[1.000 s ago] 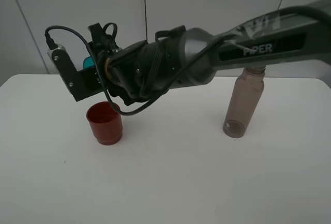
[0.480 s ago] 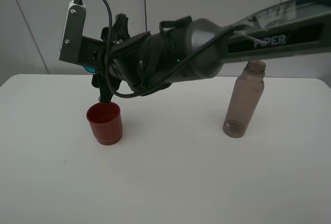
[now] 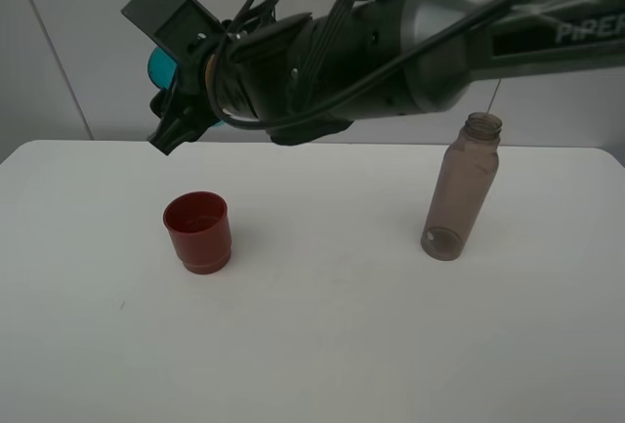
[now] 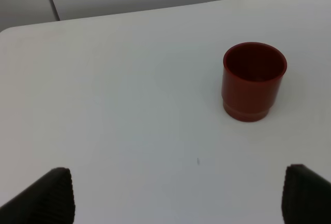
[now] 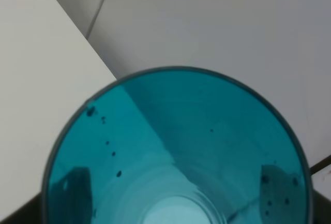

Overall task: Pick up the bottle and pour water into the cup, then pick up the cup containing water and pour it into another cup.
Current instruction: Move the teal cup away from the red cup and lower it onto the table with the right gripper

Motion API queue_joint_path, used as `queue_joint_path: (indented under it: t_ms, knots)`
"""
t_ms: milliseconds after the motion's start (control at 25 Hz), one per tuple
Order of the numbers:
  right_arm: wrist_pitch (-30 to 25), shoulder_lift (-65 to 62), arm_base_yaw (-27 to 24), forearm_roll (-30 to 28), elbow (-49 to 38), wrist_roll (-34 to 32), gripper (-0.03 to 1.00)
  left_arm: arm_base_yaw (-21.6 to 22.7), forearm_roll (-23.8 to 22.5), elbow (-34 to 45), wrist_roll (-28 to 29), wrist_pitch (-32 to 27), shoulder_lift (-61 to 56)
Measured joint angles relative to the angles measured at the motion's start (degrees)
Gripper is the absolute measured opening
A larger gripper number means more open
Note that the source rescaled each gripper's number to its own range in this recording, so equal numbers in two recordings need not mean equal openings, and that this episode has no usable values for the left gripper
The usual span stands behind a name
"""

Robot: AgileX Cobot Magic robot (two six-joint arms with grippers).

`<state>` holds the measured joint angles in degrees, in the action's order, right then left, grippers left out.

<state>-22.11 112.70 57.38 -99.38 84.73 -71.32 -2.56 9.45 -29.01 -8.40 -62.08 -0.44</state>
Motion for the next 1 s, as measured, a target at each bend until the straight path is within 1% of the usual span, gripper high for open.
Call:
queue_joint_path:
  t_ms: [320,400,600,720,800,1000]
  knots:
    - [1.5,-4.9,-2.5,0.9,-7.0,-1.7,0.09,0.0,0.0,0.0,0.0,0.0,0.0]
    - [2.4,-6.4,-3.5,2.8,-9.0,-1.7,0.09,0.0,0.0,0.0,0.0,0.0,0.0]
    - [6.7,-10.5,-6.3,7.6,-13.6,-1.9,0.09,0.0,0.0,0.0,0.0,0.0,0.0]
    - [7.4,-11.9,-7.4,10.1,-16.3,-1.7,0.09,0.0,0.0,0.0,0.0,0.0,0.0]
    - [7.2,-12.2,-7.9,12.9,-17.7,0.1,0.09,0.0,0.0,0.0,0.0,0.0,0.0]
    - [8.0,-12.2,-9.6,23.7,-21.0,12.0,0.09,0.0,0.0,0.0,0.0,0.0,0.0]
